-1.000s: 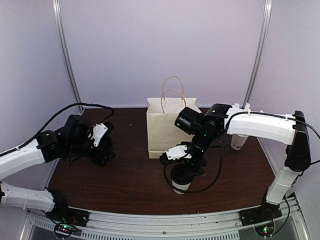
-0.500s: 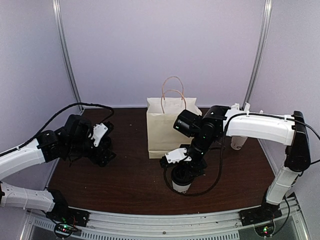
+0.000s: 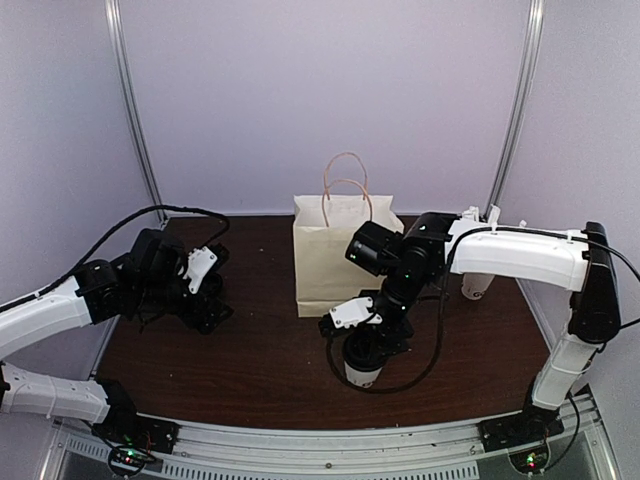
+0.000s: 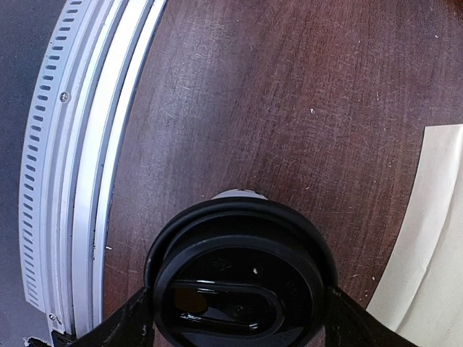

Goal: Pack the takeout coffee

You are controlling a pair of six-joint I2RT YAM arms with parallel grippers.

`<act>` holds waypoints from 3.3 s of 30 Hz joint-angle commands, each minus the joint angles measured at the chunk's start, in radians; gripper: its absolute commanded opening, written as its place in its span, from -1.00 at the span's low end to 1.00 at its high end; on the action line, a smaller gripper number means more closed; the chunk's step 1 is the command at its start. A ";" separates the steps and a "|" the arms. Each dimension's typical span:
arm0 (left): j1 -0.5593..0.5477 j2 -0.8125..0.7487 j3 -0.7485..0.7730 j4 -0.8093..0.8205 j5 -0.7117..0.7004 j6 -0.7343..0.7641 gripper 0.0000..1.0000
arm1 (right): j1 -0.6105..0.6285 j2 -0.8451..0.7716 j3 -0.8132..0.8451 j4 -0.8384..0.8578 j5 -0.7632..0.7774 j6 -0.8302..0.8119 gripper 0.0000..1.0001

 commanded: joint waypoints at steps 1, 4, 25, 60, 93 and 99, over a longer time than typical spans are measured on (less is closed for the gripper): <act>0.008 0.003 0.026 0.039 0.017 0.002 0.81 | 0.014 0.024 0.001 -0.011 0.023 0.005 0.59; 0.007 0.006 0.026 0.039 0.018 0.002 0.81 | 0.016 0.027 -0.001 -0.006 0.030 0.007 0.58; 0.007 0.294 0.604 0.014 0.208 0.038 0.76 | -0.067 -0.216 0.041 -0.171 -0.002 0.015 0.28; 0.078 1.234 1.700 -0.378 0.626 0.152 -0.36 | -0.307 -0.494 -0.121 -0.202 -0.152 0.047 0.22; -0.213 0.802 1.223 -0.287 0.308 0.354 -1.00 | -0.455 -0.542 0.432 -0.355 -0.194 0.013 0.21; -0.220 0.745 1.118 -0.211 0.262 0.332 -1.00 | -0.463 -0.578 0.413 -0.333 -0.208 0.030 0.21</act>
